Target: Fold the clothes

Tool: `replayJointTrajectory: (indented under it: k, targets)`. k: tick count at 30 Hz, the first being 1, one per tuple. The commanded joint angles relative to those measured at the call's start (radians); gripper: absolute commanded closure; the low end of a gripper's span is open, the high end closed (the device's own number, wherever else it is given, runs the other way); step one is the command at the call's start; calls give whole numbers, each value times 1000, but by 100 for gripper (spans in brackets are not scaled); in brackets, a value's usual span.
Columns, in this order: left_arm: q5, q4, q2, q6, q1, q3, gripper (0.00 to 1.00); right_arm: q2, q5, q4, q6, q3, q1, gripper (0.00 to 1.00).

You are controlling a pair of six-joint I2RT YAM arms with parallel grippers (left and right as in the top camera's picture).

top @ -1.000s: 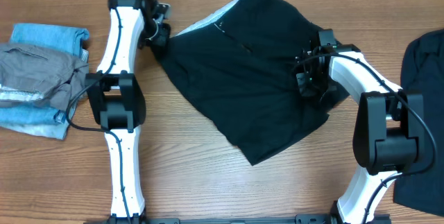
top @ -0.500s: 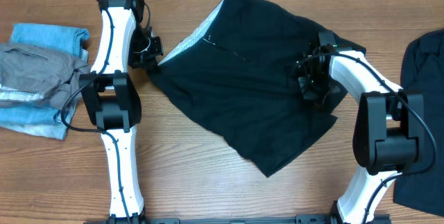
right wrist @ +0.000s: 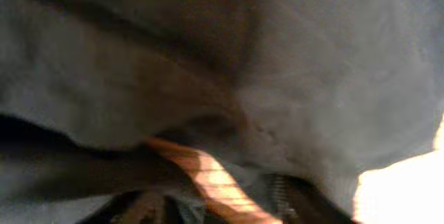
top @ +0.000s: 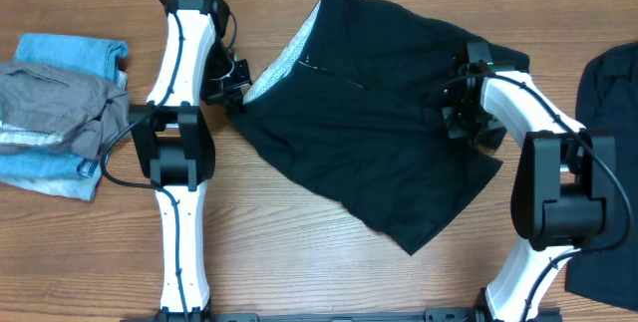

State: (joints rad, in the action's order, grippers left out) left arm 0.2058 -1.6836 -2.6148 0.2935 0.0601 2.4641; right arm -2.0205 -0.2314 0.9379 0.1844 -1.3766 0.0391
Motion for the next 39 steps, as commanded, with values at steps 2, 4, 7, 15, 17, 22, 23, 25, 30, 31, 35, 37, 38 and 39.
replayJointTrajectory:
  k: [2,4,7,15,17,22,23,25,30,31,35,37,38,39]
  targets:
    - [-43,11,-17,11,36,-8,86,21,58,47,-5,-59,0,5]
    - [-36,43,-14,-10,30,7,70,23,65,139,-71,-166,0,0]
    - [17,70,-5,-66,28,96,42,23,102,264,-92,-315,0,0]
    - [347,382,-14,-283,84,244,21,23,102,272,-208,-340,-47,0]
    - [351,486,-24,-283,107,217,20,23,103,272,-216,-340,-71,0]
    - [292,608,-82,-283,138,186,27,23,106,271,-216,-340,-87,0]
    - [292,612,-95,-283,138,186,27,23,106,271,-216,-340,-87,0]
    - [292,608,-131,-282,140,186,27,23,106,272,-216,-340,-87,0]
    - [293,598,-193,-279,146,183,30,23,106,271,-216,-340,-87,0]
    - [293,600,-193,-279,150,183,39,23,106,268,-216,-340,-87,0]
    - [320,593,-192,-279,157,184,66,23,106,264,-216,-338,-87,0]
    - [338,592,-190,-279,156,190,67,22,106,261,-216,-338,-87,0]
    - [338,586,-190,-279,156,198,68,21,106,261,-216,-338,-87,0]
    - [338,581,-190,-279,156,207,69,21,106,261,-216,-338,-87,0]
